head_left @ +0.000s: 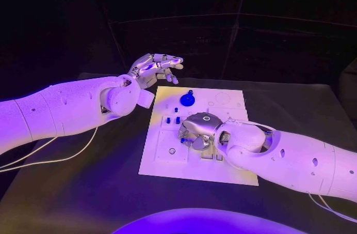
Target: Assemble the parts on the task board
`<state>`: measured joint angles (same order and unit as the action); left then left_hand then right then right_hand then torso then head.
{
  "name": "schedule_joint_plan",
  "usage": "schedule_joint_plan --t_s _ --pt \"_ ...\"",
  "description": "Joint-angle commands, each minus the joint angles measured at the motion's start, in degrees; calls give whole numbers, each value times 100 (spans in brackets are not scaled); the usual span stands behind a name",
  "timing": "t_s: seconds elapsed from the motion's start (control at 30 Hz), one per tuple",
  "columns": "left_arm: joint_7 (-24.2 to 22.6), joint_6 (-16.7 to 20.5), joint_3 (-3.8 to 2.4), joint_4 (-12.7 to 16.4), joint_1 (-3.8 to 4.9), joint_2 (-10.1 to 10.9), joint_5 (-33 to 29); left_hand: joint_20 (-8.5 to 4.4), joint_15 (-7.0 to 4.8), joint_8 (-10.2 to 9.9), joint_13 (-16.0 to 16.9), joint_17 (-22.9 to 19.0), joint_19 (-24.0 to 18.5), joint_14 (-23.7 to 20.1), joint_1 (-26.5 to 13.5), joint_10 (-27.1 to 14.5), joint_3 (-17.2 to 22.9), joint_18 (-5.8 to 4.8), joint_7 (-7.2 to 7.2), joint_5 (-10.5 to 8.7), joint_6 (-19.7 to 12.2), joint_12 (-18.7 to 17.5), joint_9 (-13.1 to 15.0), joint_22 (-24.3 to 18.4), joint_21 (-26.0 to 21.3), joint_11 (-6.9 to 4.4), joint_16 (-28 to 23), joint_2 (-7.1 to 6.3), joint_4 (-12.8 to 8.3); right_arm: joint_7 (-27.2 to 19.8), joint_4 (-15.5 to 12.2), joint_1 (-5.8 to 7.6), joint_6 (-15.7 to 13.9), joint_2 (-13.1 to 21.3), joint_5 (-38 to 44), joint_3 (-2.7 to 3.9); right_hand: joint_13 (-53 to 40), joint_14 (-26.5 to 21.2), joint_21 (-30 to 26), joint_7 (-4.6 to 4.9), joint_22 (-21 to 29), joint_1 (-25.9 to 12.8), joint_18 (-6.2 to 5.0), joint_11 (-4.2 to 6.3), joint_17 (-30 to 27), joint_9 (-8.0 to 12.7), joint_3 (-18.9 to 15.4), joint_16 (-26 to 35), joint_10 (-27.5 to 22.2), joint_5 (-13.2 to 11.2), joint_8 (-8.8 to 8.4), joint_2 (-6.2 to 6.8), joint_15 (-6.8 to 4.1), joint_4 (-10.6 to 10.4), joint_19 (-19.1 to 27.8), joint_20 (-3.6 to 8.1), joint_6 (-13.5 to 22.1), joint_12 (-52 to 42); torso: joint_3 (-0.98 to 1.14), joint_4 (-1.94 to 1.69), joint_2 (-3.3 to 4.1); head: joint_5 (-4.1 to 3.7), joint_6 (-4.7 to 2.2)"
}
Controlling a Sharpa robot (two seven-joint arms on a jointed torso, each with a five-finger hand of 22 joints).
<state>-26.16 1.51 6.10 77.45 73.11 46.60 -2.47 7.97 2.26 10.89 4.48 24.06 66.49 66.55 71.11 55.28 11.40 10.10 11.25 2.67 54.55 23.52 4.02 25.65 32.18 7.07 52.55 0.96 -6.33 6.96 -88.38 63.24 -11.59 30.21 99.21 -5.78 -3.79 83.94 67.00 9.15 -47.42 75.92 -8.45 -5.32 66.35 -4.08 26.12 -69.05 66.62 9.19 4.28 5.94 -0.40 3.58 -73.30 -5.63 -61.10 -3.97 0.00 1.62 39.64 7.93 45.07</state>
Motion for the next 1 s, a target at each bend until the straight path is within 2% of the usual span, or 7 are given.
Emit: schedule_joint_plan --t_s 0.03,0.33,0.5,0.7,0.77,0.83,1.0 --pt "-6 -93 -2 -4 8 -6 25 -12 -6 18 2 -6 38 -47 6 -38 -39 30 -5 4 -19 26 -2 -7 -22 -3 -27 10 -7 -50 3 8 45 4 -56 0 -6 251 7 -4 11 -48 88 6 -14 -2 -39 -15 -4 6 -5 -2 47 2 -3 -32 4 -6 -1 2 2 2 5" --pt "4 -91 -2 -8 8 -7 26 -12 -4 15 1 -8 38 -49 8 -45 -45 29 -3 4 -26 27 -4 -10 -25 -1 -26 10 -9 -104 -31 8 -339 64 -68 0 11 218 -76 45 152 -35 63 -67 -89 31 -140 -9 -350 20 -78 63 103 -4 77 -77 272 24 2 -1 3 0 -3" --pt "9 -89 -1 -14 7 0 27 -12 -4 15 1 -8 38 -49 8 -45 -45 29 -3 4 -26 27 -4 -10 -25 -1 -26 10 -9 -300 -201 8 -755 251 -189 1 8 191 -158 47 293 -30 36 -80 -179 34 -223 38 -501 38 -76 113 117 -1 143 -89 450 6 4 9 -8 9 -14" --pt "9 -90 -1 -6 7 12 27 -11 -2 12 -1 -10 39 -51 7 -56 -54 28 2 4 -37 29 -6 -13 -28 3 -26 9 -10 -546 -520 22 -1222 667 -343 19 -22 172 -239 51 403 -134 19 -79 -238 14 -629 30 -634 -75 -50 176 117 -110 175 -94 631 -114 -2 14 -6 3 -20" --pt "10 -88 -1 0 6 18 27 -11 -2 12 -1 -10 39 -51 7 -56 -54 28 2 4 -37 29 -6 -13 -28 3 -26 9 -10 -559 -598 43 -1259 797 -395 74 -29 172 -234 48 395 -120 22 -73 -241 8 -686 21 -616 -50 -41 162 114 -120 163 -94 613 -154 -3 16 -7 -12 -38" --pt "10 -82 -1 6 6 26 27 -11 -2 12 -1 -10 39 -51 7 -56 -54 28 2 4 -37 29 -6 -13 -28 3 -26 9 -10 -492 -705 104 -1160 1018 -540 183 -35 172 -226 38 380 -90 26 -65 -248 2 -732 12 -588 -16 -31 131 107 -128 148 -93 587 -202 -2 13 -10 -32 -73" --pt "8 -79 0 26 6 39 27 -11 -2 12 -1 -10 39 -51 7 -56 -54 28 2 4 -37 29 -6 -13 -28 3 -26 9 -10 -229 -752 328 -783 1364 -675 272 -23 154 -281 14 467 -85 12 -49 -327 7 -837 59 -647 -69 -50 114 98 -159 181 -90 616 -222 -6 16 -13 -112 -147"
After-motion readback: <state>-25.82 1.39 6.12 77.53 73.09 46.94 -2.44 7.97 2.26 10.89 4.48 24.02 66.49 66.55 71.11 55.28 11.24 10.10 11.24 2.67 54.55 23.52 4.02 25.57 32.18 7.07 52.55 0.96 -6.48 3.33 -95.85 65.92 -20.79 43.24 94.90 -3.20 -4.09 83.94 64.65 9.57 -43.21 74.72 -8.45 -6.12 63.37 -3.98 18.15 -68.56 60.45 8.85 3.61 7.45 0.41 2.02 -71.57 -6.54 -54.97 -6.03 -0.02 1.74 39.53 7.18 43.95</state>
